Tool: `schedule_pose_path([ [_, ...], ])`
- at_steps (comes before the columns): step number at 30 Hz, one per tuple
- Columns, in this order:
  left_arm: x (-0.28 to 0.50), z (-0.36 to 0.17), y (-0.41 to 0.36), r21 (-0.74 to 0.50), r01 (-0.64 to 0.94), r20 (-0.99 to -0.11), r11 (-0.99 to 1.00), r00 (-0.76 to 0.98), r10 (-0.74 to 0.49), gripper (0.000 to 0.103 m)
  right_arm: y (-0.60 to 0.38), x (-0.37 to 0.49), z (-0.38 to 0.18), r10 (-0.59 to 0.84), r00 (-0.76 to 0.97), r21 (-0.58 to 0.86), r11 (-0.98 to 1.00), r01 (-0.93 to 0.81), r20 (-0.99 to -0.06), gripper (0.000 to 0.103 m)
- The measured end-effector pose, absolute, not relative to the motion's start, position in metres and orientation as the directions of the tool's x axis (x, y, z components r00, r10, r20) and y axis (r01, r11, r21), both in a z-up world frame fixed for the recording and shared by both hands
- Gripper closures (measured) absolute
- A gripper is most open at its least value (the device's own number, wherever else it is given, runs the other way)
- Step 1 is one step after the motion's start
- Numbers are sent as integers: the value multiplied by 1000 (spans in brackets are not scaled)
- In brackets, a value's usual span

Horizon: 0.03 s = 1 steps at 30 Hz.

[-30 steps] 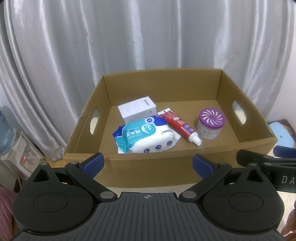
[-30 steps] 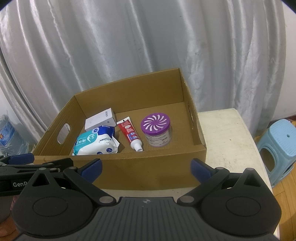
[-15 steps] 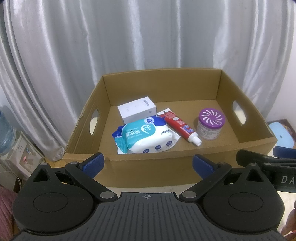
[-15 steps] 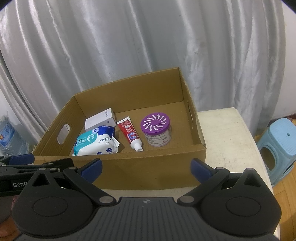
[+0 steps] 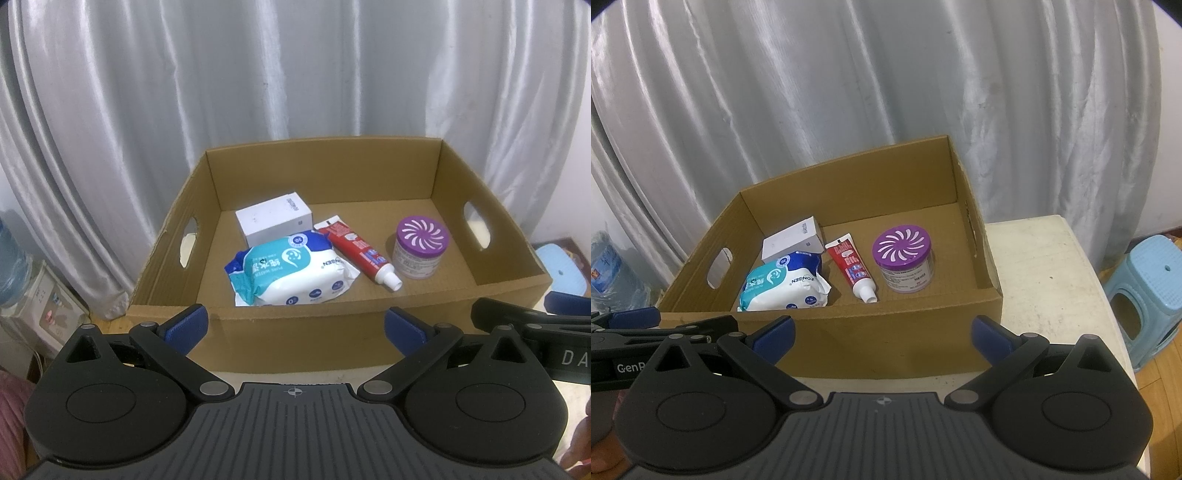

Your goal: Organize objects

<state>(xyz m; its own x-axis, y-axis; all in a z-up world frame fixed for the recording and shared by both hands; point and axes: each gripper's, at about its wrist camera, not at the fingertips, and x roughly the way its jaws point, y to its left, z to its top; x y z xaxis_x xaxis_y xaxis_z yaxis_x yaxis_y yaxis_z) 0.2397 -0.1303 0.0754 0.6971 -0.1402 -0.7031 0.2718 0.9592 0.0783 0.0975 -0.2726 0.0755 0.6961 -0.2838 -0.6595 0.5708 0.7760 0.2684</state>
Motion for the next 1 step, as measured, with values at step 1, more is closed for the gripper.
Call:
schedule_pose_path([
  [1, 240, 75, -130, 78, 272, -703, 959, 697, -140, 1, -272, 98, 75, -284, 696, 268, 776, 571, -660, 0],
])
